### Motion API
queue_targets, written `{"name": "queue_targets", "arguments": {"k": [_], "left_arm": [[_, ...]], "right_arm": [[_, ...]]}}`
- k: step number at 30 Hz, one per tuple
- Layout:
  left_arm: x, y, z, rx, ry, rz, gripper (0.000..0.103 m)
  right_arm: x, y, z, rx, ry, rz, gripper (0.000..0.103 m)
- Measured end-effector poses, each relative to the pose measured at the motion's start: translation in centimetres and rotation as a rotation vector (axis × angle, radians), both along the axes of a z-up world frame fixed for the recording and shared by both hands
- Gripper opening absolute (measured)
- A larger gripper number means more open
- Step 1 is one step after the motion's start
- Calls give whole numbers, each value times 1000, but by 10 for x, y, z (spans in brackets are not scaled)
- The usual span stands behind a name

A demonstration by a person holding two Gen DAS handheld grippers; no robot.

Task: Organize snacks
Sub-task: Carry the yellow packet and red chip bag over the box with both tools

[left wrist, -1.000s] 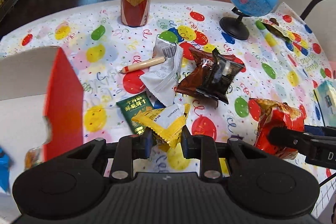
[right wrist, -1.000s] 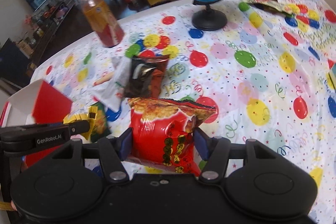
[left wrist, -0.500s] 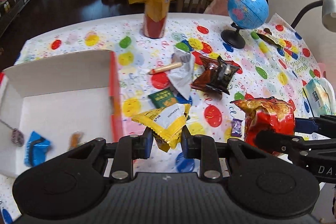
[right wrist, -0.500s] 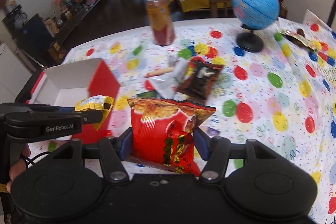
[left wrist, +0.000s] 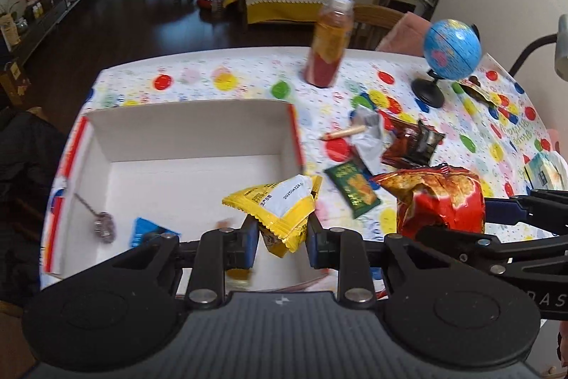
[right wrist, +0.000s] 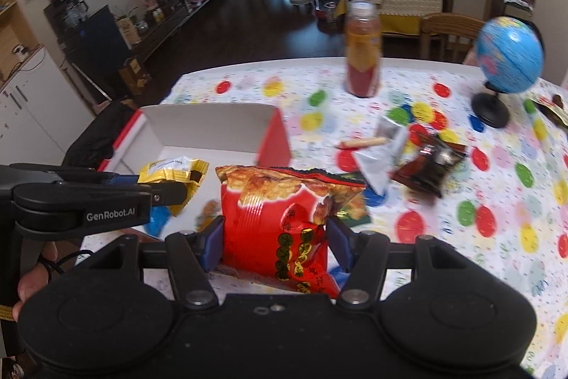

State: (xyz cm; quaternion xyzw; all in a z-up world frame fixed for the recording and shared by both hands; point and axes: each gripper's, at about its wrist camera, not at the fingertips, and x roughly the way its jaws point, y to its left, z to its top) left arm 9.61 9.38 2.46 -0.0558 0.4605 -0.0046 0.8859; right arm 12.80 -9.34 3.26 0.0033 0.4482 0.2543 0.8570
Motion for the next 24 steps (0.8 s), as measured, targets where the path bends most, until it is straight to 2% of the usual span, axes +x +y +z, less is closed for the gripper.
{"name": "queue_targets", "arguments": {"k": [13,20,24], "left_arm": [[-1,86,-5,34,16,54,26],[19,127,-24,59,58,87,26],[36,144,-39,41,100,101,26]], "right_arm": [[8,94,-10,-25,15,58,59],[27,134,-28,-67,35,77,59],[42,149,-43,-96,52,85,59]]}}
